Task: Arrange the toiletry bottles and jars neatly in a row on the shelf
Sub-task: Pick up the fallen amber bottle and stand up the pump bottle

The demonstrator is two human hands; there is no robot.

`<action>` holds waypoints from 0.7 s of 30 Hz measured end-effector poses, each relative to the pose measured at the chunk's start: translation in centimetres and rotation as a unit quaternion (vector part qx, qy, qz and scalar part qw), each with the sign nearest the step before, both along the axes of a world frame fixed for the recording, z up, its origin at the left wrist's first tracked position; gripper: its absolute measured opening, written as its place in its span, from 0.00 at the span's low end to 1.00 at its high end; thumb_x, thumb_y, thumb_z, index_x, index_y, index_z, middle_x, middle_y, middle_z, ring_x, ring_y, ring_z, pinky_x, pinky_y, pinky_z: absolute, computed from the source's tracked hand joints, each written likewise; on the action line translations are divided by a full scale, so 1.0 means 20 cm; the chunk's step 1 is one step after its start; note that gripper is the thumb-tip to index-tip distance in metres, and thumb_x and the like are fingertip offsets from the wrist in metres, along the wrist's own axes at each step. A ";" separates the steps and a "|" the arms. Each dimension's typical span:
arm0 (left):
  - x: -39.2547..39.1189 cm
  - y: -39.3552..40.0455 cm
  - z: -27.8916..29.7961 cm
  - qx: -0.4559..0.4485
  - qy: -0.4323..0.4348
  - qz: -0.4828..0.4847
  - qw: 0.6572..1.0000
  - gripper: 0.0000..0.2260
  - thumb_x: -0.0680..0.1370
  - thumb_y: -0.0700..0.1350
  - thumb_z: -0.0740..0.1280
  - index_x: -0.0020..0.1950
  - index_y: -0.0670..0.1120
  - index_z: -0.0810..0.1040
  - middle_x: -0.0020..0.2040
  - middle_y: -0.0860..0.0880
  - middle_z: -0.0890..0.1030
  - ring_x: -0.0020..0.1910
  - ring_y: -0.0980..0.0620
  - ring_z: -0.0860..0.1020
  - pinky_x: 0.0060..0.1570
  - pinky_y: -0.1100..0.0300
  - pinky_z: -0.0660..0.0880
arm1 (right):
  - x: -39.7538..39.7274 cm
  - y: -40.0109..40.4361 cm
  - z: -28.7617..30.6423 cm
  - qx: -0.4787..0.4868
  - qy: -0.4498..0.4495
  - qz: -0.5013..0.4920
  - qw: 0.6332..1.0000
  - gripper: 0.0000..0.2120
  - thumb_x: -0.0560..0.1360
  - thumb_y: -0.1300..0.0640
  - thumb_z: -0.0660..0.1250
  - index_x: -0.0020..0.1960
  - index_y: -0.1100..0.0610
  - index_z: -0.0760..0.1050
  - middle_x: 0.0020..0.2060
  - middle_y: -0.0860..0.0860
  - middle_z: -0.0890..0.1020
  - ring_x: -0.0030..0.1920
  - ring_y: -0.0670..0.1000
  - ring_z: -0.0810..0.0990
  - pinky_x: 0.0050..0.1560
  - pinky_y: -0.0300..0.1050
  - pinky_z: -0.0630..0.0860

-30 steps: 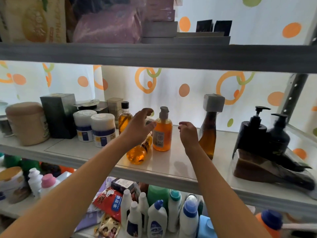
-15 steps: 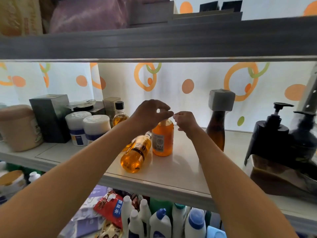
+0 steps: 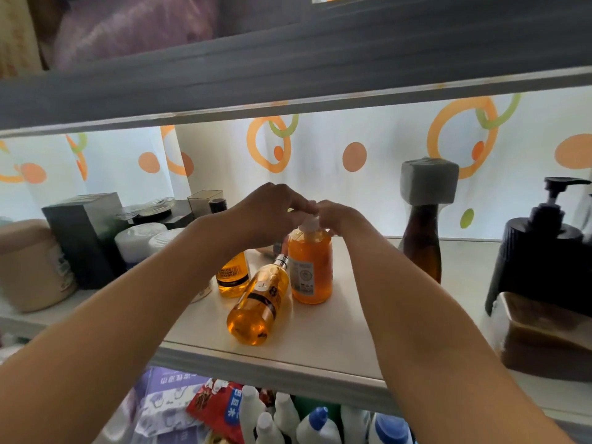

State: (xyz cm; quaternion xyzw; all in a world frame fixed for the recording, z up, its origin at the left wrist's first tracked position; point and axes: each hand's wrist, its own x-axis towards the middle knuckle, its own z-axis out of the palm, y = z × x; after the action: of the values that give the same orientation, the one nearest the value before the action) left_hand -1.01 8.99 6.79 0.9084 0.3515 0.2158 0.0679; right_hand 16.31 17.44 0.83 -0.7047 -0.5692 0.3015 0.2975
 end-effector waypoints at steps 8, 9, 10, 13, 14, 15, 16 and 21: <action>0.01 -0.02 0.04 0.026 0.045 -0.002 0.999 0.14 0.80 0.42 0.62 0.64 0.48 0.79 0.64 0.52 0.78 0.63 0.52 0.76 0.56 0.66 0.65 | -0.04 -0.02 -0.03 -0.060 -0.099 -0.020 0.993 0.11 0.82 0.54 0.57 0.58 0.60 0.72 0.53 0.55 0.76 0.55 0.55 0.73 0.61 0.42 0.71; 0.02 -0.01 0.04 0.027 0.044 -0.001 0.999 0.14 0.80 0.41 0.62 0.63 0.48 0.79 0.64 0.51 0.78 0.62 0.52 0.76 0.56 0.66 0.65 | -0.03 -0.02 -0.04 -0.073 -0.085 -0.012 0.994 0.14 0.81 0.52 0.58 0.57 0.62 0.72 0.53 0.54 0.78 0.57 0.53 0.75 0.65 0.47 0.70; 0.02 -0.01 0.04 0.028 0.044 0.001 0.999 0.13 0.80 0.41 0.62 0.63 0.48 0.80 0.64 0.51 0.79 0.62 0.52 0.77 0.55 0.66 0.65 | -0.04 0.00 -0.05 -0.077 -0.063 -0.006 0.995 0.17 0.80 0.50 0.60 0.59 0.63 0.73 0.56 0.56 0.80 0.59 0.55 0.77 0.67 0.51 0.71; 0.03 -0.01 0.05 0.031 0.048 0.003 0.998 0.13 0.80 0.40 0.62 0.62 0.47 0.81 0.62 0.51 0.80 0.60 0.51 0.78 0.54 0.65 0.67 | 0.01 0.06 -0.12 -0.045 -0.020 -0.007 0.999 0.18 0.76 0.53 0.65 0.60 0.63 0.77 0.56 0.60 0.82 0.55 0.59 0.82 0.62 0.54 0.77; 0.03 -0.01 0.06 0.033 0.050 0.005 0.998 0.13 0.80 0.40 0.63 0.61 0.47 0.81 0.61 0.51 0.81 0.59 0.51 0.78 0.54 0.65 0.68 | 0.01 0.03 -0.13 -0.032 -0.024 -0.016 0.999 0.16 0.74 0.53 0.66 0.56 0.63 0.78 0.53 0.60 0.83 0.52 0.58 0.83 0.58 0.53 0.78; 0.04 -0.01 0.05 0.033 0.051 0.007 0.998 0.13 0.80 0.40 0.63 0.61 0.47 0.81 0.61 0.50 0.81 0.59 0.51 0.78 0.54 0.65 0.68 | 0.01 0.00 -0.13 -0.028 -0.030 -0.027 0.999 0.13 0.73 0.54 0.67 0.52 0.62 0.79 0.49 0.60 0.83 0.48 0.57 0.83 0.54 0.51 0.79; 0.04 -0.01 0.05 0.033 0.051 0.009 0.998 0.13 0.80 0.40 0.63 0.61 0.46 0.81 0.61 0.50 0.81 0.59 0.51 0.78 0.55 0.65 0.68 | 0.02 -0.02 -0.14 -0.026 -0.037 -0.039 0.998 0.09 0.72 0.54 0.68 0.46 0.60 0.79 0.45 0.59 0.82 0.45 0.57 0.83 0.54 0.52 0.80; 0.02 -0.03 0.03 0.015 0.045 0.008 0.999 0.14 0.81 0.39 0.60 0.64 0.45 0.79 0.65 0.49 0.78 0.64 0.49 0.76 0.60 0.62 0.67 | 0.02 -0.20 -0.13 -0.037 0.013 -0.110 0.993 0.06 0.72 0.59 0.65 0.40 0.61 0.76 0.40 0.58 0.81 0.43 0.57 0.83 0.54 0.53 0.82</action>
State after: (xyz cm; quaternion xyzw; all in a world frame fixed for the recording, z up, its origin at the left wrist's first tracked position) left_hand -0.51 8.36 7.45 0.9153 0.3584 0.1803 0.0360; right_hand 16.68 13.38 -1.69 -0.7695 -0.4728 0.2973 0.3097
